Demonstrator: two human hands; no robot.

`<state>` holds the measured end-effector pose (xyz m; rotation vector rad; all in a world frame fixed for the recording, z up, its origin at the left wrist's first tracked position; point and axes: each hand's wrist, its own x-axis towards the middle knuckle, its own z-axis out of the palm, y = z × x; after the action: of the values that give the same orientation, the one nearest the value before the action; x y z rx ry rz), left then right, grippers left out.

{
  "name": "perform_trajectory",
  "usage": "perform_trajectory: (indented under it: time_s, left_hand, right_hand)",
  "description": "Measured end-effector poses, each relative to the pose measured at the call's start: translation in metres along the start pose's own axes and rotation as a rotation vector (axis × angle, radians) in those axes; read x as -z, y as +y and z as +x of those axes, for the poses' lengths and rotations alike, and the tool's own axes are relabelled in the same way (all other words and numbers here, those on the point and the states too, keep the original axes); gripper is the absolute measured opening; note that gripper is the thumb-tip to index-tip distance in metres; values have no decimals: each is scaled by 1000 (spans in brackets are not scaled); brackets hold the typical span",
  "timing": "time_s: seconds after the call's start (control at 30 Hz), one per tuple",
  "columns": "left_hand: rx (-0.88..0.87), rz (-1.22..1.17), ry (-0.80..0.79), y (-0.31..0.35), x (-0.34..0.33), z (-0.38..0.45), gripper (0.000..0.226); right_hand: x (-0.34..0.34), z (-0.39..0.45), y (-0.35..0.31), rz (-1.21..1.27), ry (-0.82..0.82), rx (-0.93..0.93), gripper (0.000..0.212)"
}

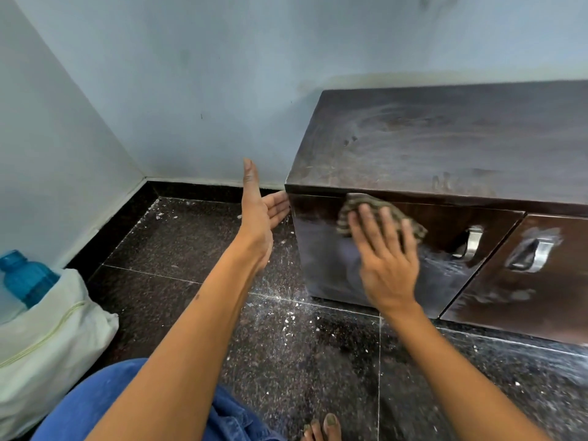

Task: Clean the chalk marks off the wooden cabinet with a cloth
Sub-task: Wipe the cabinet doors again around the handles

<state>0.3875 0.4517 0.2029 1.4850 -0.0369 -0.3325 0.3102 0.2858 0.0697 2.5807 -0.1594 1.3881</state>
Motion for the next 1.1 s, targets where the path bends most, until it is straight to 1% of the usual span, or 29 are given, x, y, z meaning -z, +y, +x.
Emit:
perform_trajectory:
  time_s: [0.07,0.13,0.23,0.27,0.33,0.4,0.47,0.5,0.57,0.67,0.7,0.73,0.77,0.83,0.9,1.0,1.07,1.1]
  left_hand:
    - [19,0,-7,2,2,0,91]
    - [47,16,-30,3,5,0,93]
    - [102,57,-129,10,10,0,101]
    - [131,70,-145,16,10,-1,102]
    - [175,99,-111,26,10,1,102]
    - [171,83,-36,34,9,1,102]
    - [164,75,-42,36,3,-3,101]
    - [176,77,-68,35,0,-5,100]
    - [172,75,-107,33,-4,-9,96]
    - [110,114,-129,31,-5,-12,89]
    - [99,137,-140,29,-3,-12,90]
    - [94,153,-149,27,-1,-11,91]
    - [86,159,-155,25,0,-10,91]
    - [53,141,-140,22,-1,-9,91]
    - [35,126,-109,22,-1,-8,93]
    - [51,142,-94,22,-2,-7,92]
    - [48,145,-93,22,-4,-9,90]
    - [39,136,-92,20,-4,-9,89]
  right_hand:
    - [-2,-1,5,15,54,-47,58]
    - [-5,12,-11,50,37,-34,59]
    - [-14,37,-48,24,15,93,50]
    - [-19,40,-56,29,3,136,51]
    - [-29,40,-64,21,-32,225,53]
    - [-34,33,-64,-22,-109,352,54]
    - [-36,19,-57,-68,-176,431,54]
    - [-35,10,-51,-71,-192,423,52]
    - [-29,-6,-37,-68,-167,326,47]
    - [-12,-4,-18,-25,-26,111,48]
    - [-8,7,-18,8,17,72,49]
    - [-5,20,-21,36,27,69,49]
    - [-5,30,-26,49,13,97,49]
    - [-14,37,-41,42,-12,224,48]
    - [-31,27,-48,68,-63,327,52]
    - [-47,-8,-41,72,-231,530,60]
    - [-50,-30,-28,-6,-329,655,64]
    - [-51,-37,-23,-60,-341,674,67]
